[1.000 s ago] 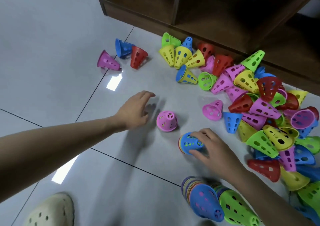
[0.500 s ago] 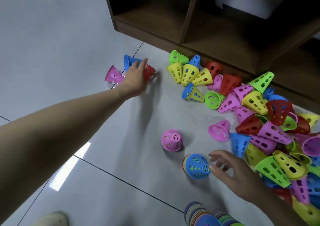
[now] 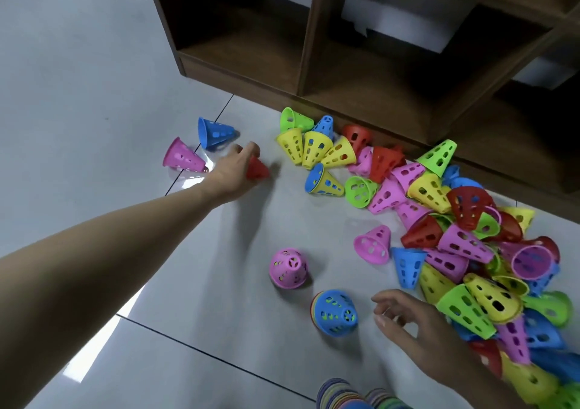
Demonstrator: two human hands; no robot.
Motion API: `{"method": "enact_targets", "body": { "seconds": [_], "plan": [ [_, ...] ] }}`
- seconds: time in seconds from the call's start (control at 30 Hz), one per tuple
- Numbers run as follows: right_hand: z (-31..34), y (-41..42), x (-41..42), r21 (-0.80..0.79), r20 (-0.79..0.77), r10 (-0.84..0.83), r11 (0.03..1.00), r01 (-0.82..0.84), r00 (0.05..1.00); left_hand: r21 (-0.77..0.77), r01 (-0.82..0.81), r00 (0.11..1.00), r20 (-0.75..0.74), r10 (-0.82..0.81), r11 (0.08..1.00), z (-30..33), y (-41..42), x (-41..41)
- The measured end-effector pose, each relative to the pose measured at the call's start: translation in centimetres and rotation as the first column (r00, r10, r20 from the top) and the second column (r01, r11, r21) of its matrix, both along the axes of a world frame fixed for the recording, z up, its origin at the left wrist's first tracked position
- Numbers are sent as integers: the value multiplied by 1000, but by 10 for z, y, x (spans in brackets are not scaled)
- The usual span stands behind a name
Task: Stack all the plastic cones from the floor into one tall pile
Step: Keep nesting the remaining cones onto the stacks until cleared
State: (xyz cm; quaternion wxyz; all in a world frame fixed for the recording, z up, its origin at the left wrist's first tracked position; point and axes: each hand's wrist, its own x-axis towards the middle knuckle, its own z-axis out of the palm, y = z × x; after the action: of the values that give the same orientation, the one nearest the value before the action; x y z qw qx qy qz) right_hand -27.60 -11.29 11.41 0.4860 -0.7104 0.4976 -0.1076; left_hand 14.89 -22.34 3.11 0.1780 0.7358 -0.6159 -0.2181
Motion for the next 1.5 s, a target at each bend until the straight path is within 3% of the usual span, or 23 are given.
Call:
{"method": "enact_targets", "body": {
  "seconds": [0.13,0.33,0.5,0.57,0.73,0.83,0.93,0.97,1.07,1.17,1.27,1.5],
  "plan": [
    [2,0,0,36,-46,20,999,-18,999,53,99,995,6,-100,994,-6,17,-17],
    [-10,-9,1,-3,-153,-70,998,70,986,57,169,975,-152,-159,984,25,48,-36],
    [-31,-31,0,-354,-234,-313,909,219,921,127,171,934,-338,-119,977,72,67,-52],
    [-34,-46,7,-392,-220,-360,884,256,907,162,199,897,-427,-113,966,93,72,-60],
    [-49,-82,44,-558,-425,-349,827,61,835,226,382,892,-345,-293,896,118,94,-78],
    [-55,-95,71,-407,-635,-245,912,-48,732,224,367,901,-327,-285,903,121,103,-82],
    [-61,-93,82,-340,-793,-166,919,-201,586,217,404,897,-286,-338,889,126,105,-86],
    [-62,-90,81,-342,-800,-163,915,-216,577,219,417,895,-269,-356,882,127,105,-86],
    [-67,-82,72,-359,-716,-189,925,-122,672,254,434,901,-131,-414,864,126,110,-87],
    [-70,-76,67,-330,-563,-310,934,135,766,281,429,887,50,-459,858,108,116,-91],
    [-73,-72,63,-215,-514,-357,934,286,780,228,380,919,16,-393,897,79,123,-97],
    [-78,-55,50,-89,-657,-255,961,263,710,223,260,965,-52,-255,939,45,135,-100]
  ]
}}
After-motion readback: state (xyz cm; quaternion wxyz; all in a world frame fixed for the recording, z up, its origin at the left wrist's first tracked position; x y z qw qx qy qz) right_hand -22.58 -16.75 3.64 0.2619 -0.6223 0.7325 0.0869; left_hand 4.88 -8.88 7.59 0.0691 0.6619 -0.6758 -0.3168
